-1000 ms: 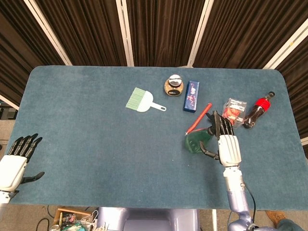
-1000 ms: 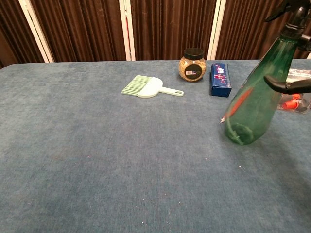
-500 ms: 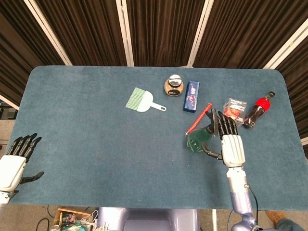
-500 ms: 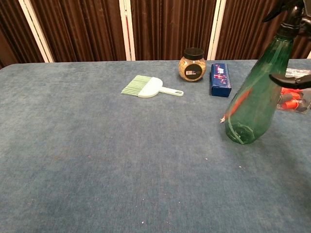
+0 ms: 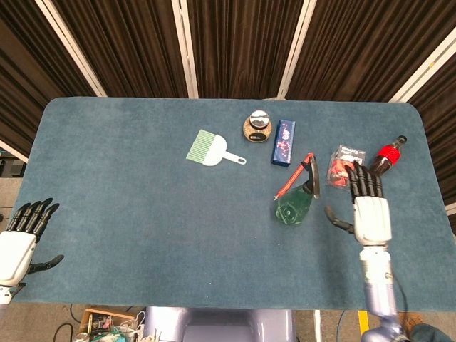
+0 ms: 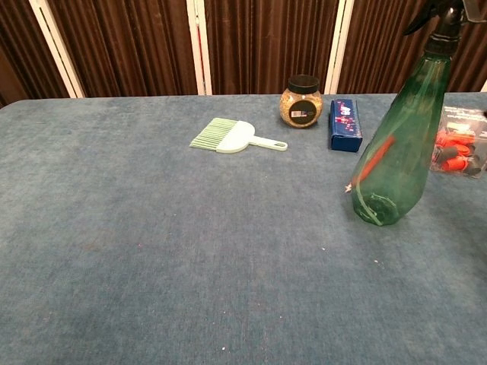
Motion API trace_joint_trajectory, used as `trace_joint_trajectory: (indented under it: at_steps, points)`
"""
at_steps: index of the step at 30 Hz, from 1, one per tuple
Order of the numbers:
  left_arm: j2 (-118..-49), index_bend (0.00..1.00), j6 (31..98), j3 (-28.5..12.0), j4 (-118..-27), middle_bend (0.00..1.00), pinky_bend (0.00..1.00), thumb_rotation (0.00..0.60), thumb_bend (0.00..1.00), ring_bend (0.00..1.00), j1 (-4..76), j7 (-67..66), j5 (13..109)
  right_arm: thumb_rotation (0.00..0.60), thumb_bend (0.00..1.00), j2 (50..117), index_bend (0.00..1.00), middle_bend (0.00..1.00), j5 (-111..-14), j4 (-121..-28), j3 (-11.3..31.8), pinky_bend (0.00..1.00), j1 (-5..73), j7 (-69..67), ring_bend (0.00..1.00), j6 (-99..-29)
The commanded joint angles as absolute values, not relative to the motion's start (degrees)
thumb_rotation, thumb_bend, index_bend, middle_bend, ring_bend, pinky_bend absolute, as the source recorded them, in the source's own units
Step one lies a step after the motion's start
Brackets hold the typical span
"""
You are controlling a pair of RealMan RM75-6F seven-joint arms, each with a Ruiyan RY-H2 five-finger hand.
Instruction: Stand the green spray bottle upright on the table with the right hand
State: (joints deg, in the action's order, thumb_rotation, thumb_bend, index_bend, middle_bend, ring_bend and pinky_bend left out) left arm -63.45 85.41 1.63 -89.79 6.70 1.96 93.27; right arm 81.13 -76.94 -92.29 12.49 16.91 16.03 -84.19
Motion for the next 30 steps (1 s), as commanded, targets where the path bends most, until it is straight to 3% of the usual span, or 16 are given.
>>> trace_joint_trajectory:
  at_steps: [1, 8, 30]
  points:
    - [-63.66, 0.0, 85.36, 1.61, -89.63, 0.0, 0.0, 0.6, 0.01, 0.0, 6.7, 1.61, 93.21, 0.6, 0.32, 77.77, 0.0, 0.0, -78.24, -89.1, 9.99, 0.0, 13.98, 19.72, 0.0, -86.8]
    - [-64.52, 0.0, 86.02, 1.43, -89.28, 0.0, 0.0, 0.6, 0.01, 0.0, 6.47, 0.13, 93.41, 0.6, 0.32, 75.94, 0.0, 0.0, -79.63, -86.6, 5.41, 0.0, 5.66, 18.65, 0.0, -95.33]
    - [-66.03, 0.0, 84.66, 1.31, -88.85, 0.0, 0.0, 0.6, 0.01, 0.0, 7.45, -2.12, 93.88, 0.6, 0.32, 70.41, 0.0, 0.0, -80.28, -90.87, 3.71, 0.0, 3.25, 13.37, 0.0, -91.86]
